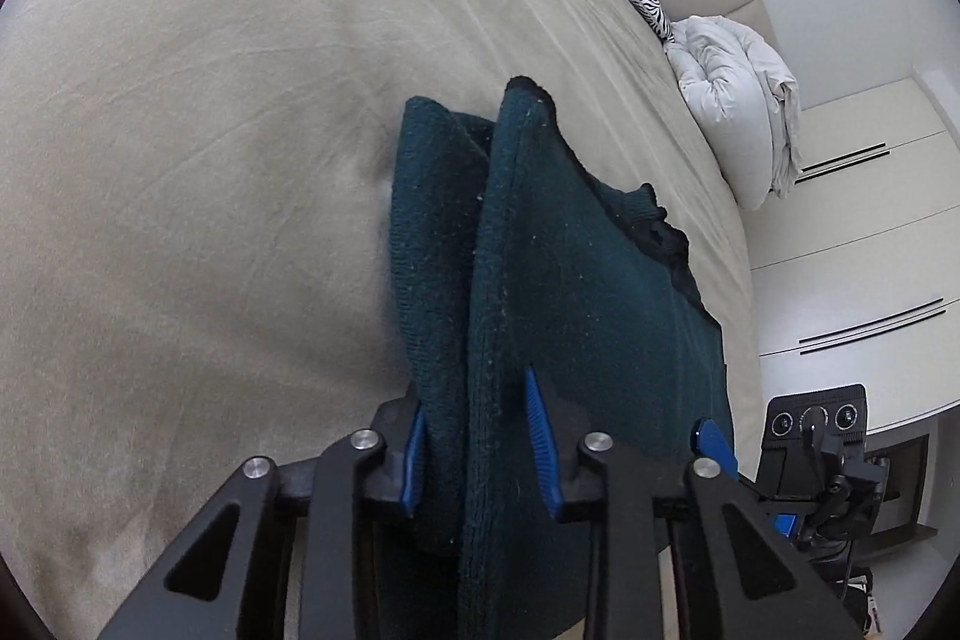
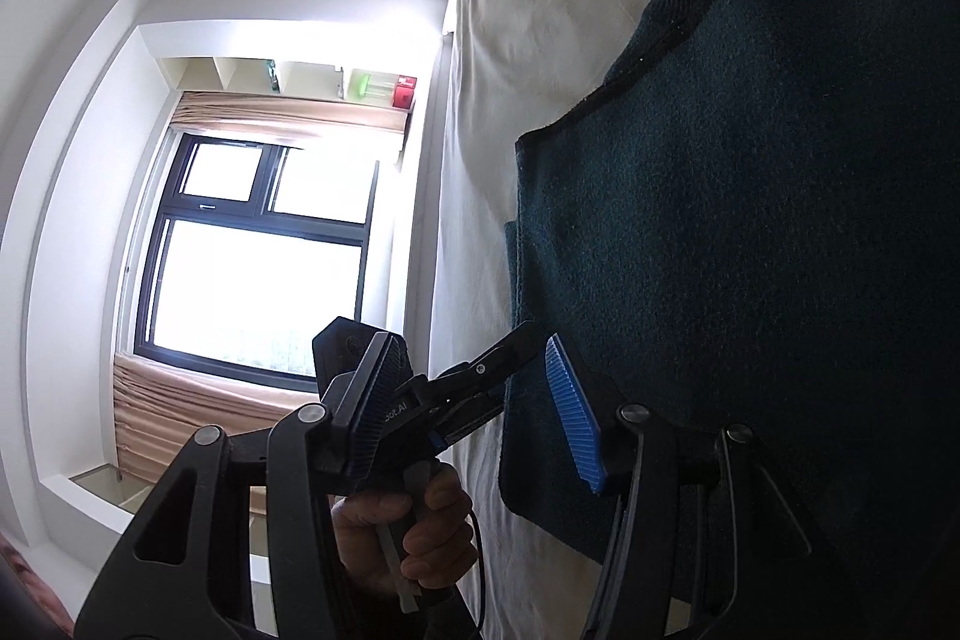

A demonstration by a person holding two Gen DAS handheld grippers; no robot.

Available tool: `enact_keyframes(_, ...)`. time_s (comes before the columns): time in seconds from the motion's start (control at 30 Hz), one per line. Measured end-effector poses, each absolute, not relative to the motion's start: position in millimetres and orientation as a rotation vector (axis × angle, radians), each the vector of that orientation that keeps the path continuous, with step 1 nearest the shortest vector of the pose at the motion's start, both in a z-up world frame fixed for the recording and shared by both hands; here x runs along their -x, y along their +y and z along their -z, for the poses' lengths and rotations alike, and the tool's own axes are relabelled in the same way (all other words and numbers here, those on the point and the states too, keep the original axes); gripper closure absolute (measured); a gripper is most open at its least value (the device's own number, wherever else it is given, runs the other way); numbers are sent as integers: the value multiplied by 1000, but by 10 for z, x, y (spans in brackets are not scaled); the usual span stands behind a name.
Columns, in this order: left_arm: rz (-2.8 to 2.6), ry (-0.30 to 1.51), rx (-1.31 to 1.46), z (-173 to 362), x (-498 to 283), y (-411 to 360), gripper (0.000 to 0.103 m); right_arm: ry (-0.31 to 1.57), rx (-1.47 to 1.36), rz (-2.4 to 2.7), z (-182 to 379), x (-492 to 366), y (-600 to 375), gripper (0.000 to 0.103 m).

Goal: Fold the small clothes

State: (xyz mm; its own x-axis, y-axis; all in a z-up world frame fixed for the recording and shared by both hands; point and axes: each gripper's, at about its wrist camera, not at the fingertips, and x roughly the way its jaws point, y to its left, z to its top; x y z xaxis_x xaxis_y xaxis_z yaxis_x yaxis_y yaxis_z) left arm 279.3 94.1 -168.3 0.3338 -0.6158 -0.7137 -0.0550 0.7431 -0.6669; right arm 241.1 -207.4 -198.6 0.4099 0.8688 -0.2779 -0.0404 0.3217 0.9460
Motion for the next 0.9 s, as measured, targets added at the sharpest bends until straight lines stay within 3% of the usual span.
enact_keyframes(0.13, 402, 1190, 708, 1690, -2754, 996, 88, 947, -1076, -722, 1960, -2343, -2278, 52)
enact_keyframes(0.37, 377, 1149, 564, 1374, -2718, 808, 91, 929, -1088, -695, 1994, -2259, -2560, 52)
enact_keyframes(0.73, 480, 1112, 260, 633, -2728, -562, 92, 894, -1170, -684, 2061, -2138, -3296, 52)
enact_keyframes(0.83, 502, 1121, 200, 652, -2687, -1127, 92, 880, -1245, -713, 2069, -2180, -3630, 44)
enact_keyframes(0.9, 524, 1125, 164, 708, -2624, -1475, 92, 861, -1291, -722, 2089, -2220, -3831, 34)
